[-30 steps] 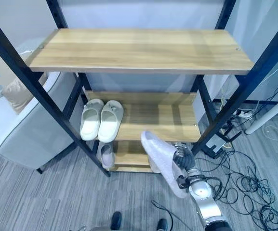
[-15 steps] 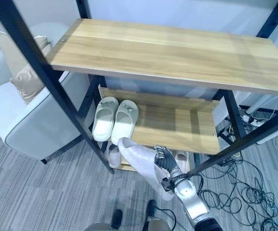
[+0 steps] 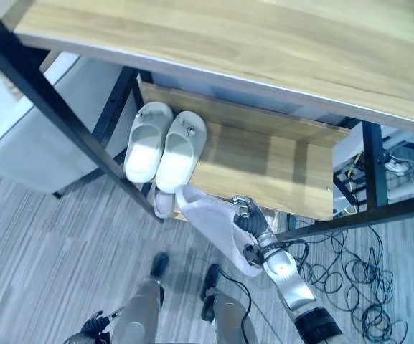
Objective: Arrange the slippers neatly on the shoe rack.
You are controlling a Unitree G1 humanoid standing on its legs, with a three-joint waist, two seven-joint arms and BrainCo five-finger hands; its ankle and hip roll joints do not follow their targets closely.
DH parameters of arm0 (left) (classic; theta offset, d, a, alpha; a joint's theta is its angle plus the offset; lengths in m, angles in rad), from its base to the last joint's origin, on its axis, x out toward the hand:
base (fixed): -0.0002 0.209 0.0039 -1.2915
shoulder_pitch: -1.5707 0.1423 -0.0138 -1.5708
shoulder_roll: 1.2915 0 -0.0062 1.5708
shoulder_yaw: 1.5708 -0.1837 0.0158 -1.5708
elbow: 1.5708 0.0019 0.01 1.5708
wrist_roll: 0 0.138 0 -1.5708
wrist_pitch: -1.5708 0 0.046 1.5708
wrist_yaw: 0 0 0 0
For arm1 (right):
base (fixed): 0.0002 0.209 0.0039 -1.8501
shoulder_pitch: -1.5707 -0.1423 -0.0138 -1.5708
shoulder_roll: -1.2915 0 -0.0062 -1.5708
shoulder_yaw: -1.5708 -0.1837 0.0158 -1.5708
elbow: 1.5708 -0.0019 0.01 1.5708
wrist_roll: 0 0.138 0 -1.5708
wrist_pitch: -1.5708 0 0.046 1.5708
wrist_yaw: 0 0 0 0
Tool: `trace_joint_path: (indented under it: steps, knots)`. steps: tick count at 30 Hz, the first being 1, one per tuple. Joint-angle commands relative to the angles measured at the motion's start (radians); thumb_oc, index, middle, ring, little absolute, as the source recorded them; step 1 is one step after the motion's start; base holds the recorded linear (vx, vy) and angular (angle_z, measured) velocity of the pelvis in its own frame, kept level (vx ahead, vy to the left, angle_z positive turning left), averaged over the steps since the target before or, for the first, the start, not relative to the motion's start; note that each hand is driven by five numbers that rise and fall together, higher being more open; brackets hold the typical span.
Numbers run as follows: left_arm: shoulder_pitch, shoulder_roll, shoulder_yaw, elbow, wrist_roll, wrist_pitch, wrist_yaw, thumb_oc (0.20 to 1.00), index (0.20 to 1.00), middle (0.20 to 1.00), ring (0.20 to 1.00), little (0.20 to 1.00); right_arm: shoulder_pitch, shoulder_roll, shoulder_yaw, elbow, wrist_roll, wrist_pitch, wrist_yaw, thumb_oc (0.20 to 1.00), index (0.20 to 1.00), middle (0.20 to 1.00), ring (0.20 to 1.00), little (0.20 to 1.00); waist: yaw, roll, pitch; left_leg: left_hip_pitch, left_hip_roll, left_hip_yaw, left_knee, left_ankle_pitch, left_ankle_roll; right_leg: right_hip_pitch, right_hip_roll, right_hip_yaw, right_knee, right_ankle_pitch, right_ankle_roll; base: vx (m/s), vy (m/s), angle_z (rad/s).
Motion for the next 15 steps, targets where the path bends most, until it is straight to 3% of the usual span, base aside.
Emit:
trace_joint_path:
  steps: [1, 7, 15]
  knots:
    - [0.028, 0.014, -0.024, 0.006, 0.014, -0.011, 0.013, 1.0, 1.0, 1.0, 1.0, 1.0, -0.009, 0.023, 0.047, -0.028, -0.031, -0.068, 0.012, 0.2, 0.2, 0.2, 0.2, 0.2, 0.034, -0.009, -0.059, 0.002, 0.043, 0.01, 0.029, -0.08, -0.018, 0.024, -0.058, 0.023, 0.135, -0.125, 0.069, -0.06, 0.098, -0.25]
    - [-0.005, 0.015, -0.094, -0.022, 0.074, -0.029, 0.034, 1.0, 1.0, 1.0, 1.0, 1.0, -0.022, -0.005, 0.054, -0.029, -0.041, -0.068, 0.011, 0.2, 0.2, 0.2, 0.2, 0.2, 0.021, 0.002, -0.013, -0.104, 0.035, 0.016, 0.184, -0.141, -0.008, -0.074, -0.073, 0.05, 0.268, -0.179, 0.053, -0.08, 0.059, -0.05]
    - [-0.044, 0.05, -0.108, -0.167, -0.018, -0.078, 0.083, 1.0, 1.0, 1.0, 1.0, 1.0, -0.08, -0.034, 0.065, -0.021, -0.054, -0.066, -0.024, 0.2, 0.2, 0.2, 0.2, 0.2, 0.023, 0.017, 0.014, -0.316, 0.023, -0.005, 0.398, -0.195, 0.008, -0.284, -0.092, 0.075, 0.495, -0.265, 0.022, -0.06, 0.002, -0.02]
